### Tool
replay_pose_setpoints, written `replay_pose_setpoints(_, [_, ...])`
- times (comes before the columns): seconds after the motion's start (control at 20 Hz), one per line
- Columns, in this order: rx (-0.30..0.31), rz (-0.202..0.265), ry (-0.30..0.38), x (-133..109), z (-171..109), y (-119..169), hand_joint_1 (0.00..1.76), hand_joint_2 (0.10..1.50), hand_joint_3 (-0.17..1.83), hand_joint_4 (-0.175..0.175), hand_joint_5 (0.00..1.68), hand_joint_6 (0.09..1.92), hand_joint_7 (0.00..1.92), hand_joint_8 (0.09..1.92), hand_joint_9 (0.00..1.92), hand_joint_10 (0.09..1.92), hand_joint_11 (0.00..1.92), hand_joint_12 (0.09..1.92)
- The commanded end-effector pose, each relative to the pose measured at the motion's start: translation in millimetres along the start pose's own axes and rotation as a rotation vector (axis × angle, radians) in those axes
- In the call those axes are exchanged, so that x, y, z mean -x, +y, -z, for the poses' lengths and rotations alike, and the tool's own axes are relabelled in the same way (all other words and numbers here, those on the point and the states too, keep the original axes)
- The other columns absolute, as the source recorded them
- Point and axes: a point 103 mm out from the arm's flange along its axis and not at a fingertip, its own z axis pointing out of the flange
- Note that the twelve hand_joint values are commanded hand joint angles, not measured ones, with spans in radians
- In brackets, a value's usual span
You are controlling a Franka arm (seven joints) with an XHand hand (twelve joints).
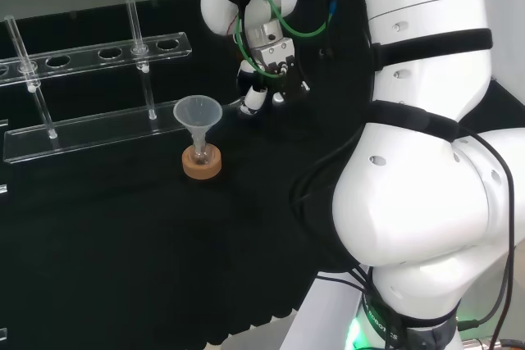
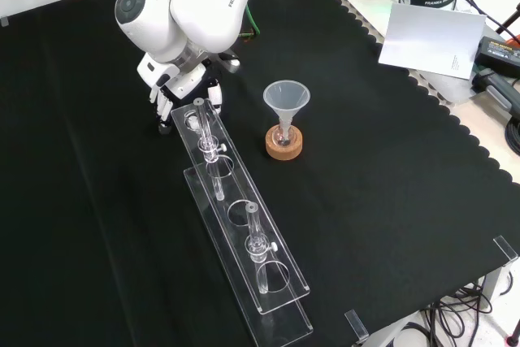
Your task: Pick up the weighing funnel.
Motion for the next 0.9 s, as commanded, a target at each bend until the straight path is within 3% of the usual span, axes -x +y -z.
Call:
replay_pose_setpoints(0.05, [-0.001, 0.000, -0.001, 2, -1, 1, 0.84, 0.66, 0.54, 0.046, 0.80, 0.52, 0.56, 0.65, 0.79, 0.48, 0.56, 1.26])
replay_pose_setpoints(0.2, [0.003, -0.015, -0.023, 3, -1, 1, 0.99, 0.78, 0.42, 0.141, 1.08, 0.68, 0.58, 0.65, 0.81, 0.48, 0.57, 1.26])
replay_pose_setpoints(0.3, [0.010, -0.024, -0.018, 4, -1, 0, 1.07, 0.76, 0.48, 0.167, 1.19, 0.69, 0.62, 0.63, 0.85, 0.46, 0.61, 1.23])
replay_pose_setpoints(0.5, [0.022, -0.026, -0.003, 7, 3, -3, 1.09, 0.70, 0.64, 0.175, 1.19, 0.81, 0.64, 0.62, 0.90, 0.42, 0.68, 1.18])
replay_pose_setpoints(0.9, [0.074, -0.039, 0.027, 21, 32, -22, 1.09, 0.68, 0.72, 0.175, 1.15, 0.92, 0.63, 0.63, 0.94, 0.39, 0.75, 1.13])
